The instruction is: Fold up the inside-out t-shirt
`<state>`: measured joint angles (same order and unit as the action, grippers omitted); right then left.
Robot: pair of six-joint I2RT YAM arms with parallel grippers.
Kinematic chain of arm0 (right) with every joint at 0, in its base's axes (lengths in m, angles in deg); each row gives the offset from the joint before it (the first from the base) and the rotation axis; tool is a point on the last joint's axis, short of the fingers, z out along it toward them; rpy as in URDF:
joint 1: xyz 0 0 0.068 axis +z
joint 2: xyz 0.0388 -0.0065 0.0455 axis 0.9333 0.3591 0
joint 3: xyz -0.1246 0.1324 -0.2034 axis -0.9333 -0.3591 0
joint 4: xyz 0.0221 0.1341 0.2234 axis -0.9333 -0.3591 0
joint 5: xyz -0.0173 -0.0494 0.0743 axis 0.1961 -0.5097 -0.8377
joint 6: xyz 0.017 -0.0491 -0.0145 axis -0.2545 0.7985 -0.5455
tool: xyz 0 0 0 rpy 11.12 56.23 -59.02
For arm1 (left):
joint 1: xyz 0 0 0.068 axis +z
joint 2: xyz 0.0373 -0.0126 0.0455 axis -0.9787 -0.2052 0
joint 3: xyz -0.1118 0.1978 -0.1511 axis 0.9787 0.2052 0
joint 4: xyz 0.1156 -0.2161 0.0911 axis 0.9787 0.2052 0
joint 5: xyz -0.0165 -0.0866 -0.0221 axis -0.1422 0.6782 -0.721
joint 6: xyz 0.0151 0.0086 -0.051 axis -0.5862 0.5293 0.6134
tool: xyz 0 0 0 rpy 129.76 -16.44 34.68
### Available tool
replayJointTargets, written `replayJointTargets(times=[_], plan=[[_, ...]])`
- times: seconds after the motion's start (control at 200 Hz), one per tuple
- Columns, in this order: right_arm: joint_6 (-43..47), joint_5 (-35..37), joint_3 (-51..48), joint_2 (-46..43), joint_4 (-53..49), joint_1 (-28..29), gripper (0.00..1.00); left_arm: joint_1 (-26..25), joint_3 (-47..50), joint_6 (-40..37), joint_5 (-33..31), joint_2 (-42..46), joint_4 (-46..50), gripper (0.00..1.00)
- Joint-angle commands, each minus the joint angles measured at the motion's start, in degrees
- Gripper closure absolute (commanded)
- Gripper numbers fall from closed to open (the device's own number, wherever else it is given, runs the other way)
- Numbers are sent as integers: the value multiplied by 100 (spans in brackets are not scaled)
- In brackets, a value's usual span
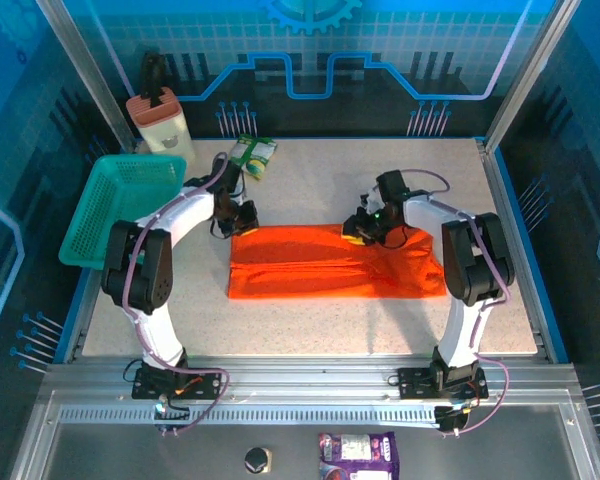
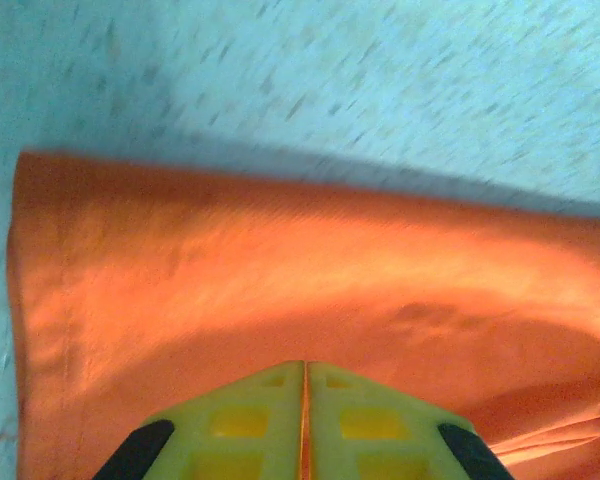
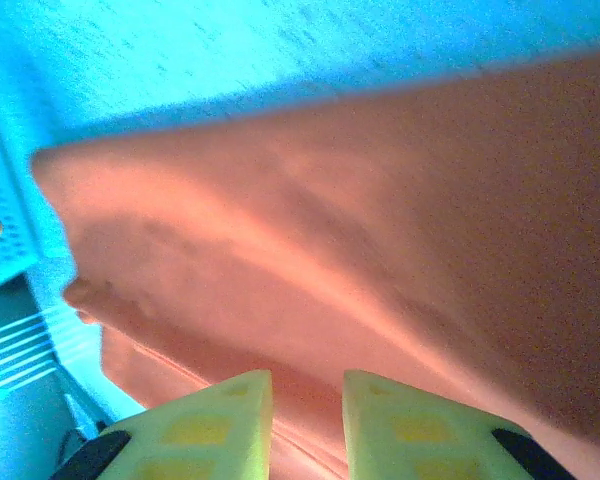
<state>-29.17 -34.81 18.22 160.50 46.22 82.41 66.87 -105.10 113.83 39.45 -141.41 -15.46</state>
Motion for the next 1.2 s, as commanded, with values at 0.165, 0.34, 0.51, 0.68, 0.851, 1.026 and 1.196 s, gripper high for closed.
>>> replayJointTargets(times=[0.165, 0.34, 0.51, 0.68, 0.851, 1.026, 1.196], plan=[[-150, -194, 689, 881, 294, -79, 74, 95, -524, -197, -550, -953, 347, 92], [-92, 238, 613, 1083, 96, -409, 75, 298, -447, -69, -626, -1227, 392, 92], [-48, 353, 435, 1101, 81, -667, 75, 442, -287, -54, -595, -1273, 387, 92], [-39, 20, 419, 863, 236, -685, 75, 452, -299, -51, -354, -1156, 288, 92], [128, 116, 473, 329, -32, -861, 74, 446, -360, -22, -229, -984, 290, 91], [532, 445, 384, 45, -509, -1276, 73, 443, -361, -10, -153, -846, 295, 89], [676, 361, 122, 45, -423, -1873, 73, 447, -343, -3, -155, -890, 298, 89]])
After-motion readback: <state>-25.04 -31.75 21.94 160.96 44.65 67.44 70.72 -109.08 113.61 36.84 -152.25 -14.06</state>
